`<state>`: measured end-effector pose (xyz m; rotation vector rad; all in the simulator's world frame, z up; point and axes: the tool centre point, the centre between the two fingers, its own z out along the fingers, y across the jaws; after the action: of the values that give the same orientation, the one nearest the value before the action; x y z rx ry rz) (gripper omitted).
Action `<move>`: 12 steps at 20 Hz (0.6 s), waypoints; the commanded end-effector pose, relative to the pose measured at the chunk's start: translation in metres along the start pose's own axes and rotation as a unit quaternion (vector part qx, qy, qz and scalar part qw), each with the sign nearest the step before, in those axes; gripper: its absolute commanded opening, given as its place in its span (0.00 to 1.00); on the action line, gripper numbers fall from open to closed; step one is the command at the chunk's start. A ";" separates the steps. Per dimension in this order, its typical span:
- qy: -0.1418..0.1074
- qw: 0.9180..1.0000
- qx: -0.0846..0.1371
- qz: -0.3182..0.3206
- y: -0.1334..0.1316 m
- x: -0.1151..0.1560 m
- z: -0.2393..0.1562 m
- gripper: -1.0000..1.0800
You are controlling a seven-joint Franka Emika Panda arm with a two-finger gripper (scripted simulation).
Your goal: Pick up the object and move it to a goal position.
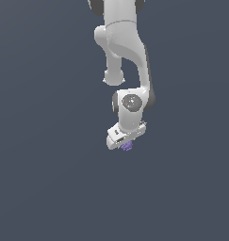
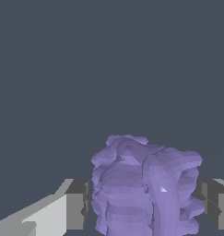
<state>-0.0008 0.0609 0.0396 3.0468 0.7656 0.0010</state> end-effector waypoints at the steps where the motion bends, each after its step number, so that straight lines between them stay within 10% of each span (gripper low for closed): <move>1: 0.000 1.000 0.000 0.000 0.000 0.000 0.001 0.00; 12: 0.000 1.000 0.000 0.000 0.007 0.007 -0.008 0.00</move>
<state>0.0054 0.0590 0.0446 3.0466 0.7668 0.0003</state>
